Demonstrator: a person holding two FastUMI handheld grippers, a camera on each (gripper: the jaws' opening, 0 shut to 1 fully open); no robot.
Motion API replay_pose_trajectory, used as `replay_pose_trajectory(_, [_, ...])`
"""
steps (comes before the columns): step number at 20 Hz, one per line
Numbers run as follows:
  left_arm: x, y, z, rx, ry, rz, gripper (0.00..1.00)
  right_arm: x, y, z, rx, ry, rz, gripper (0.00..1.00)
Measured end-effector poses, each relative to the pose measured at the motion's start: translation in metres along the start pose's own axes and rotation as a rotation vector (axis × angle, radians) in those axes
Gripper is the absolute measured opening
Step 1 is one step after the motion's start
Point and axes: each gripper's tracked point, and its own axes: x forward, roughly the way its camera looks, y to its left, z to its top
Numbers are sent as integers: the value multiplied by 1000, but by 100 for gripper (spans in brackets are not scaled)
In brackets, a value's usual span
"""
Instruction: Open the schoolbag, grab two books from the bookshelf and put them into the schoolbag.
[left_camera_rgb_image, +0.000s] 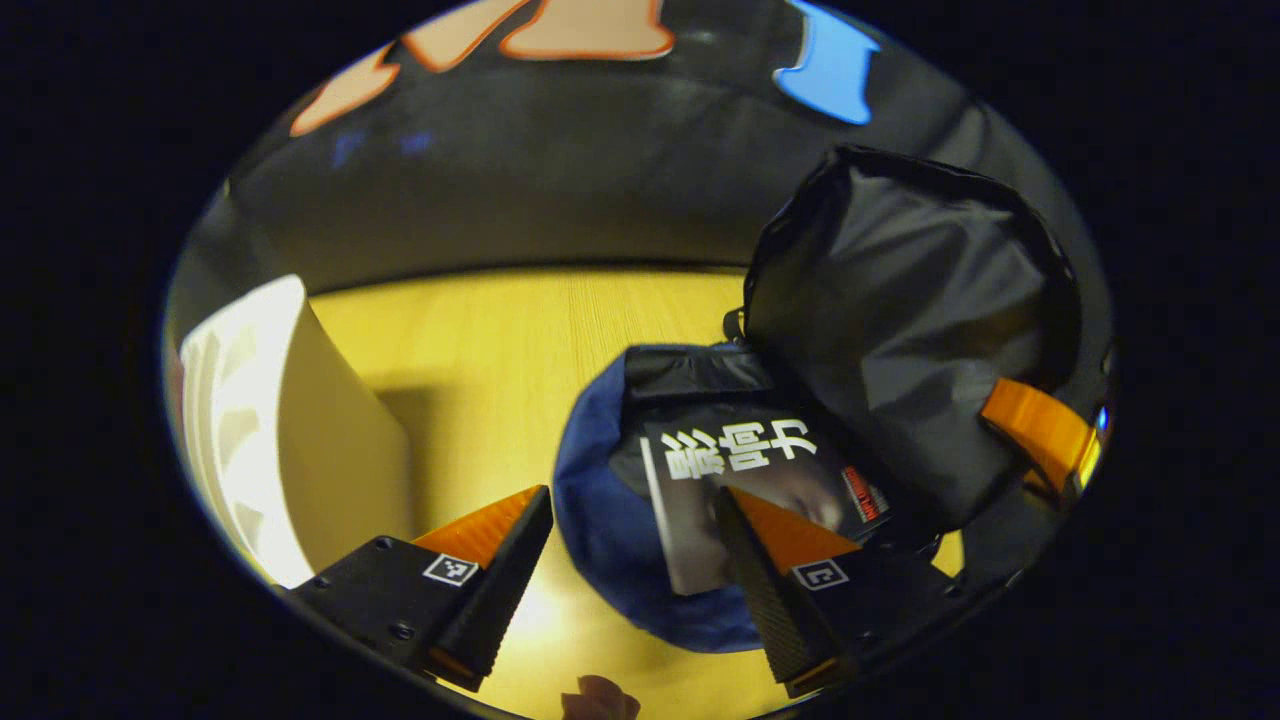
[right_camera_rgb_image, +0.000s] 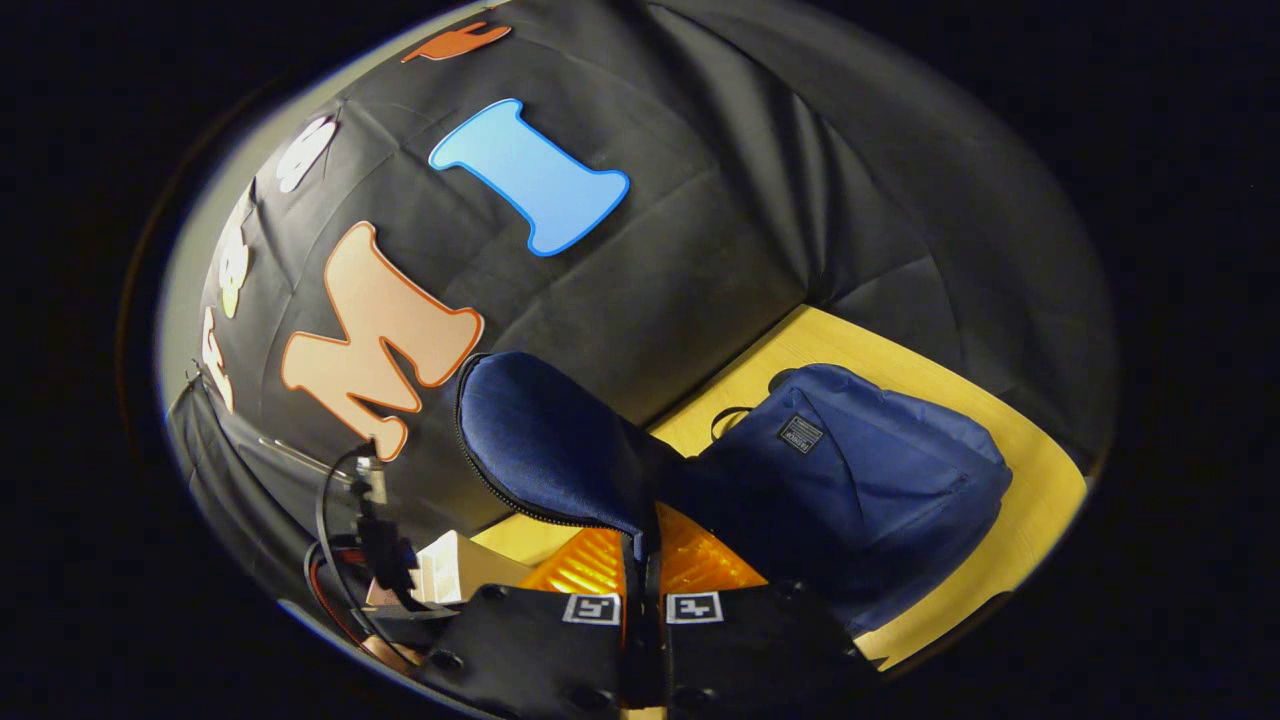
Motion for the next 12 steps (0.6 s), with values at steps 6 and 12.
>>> replay_pose_trajectory(6, [-65,41,40,116,-162,52,97,-2,-1,2,-13,-14,-25,0])
replay_pose_trajectory(12, [-152,90,85,94,-331,100,98,-4,-2,4,-28,-33,-55,0])
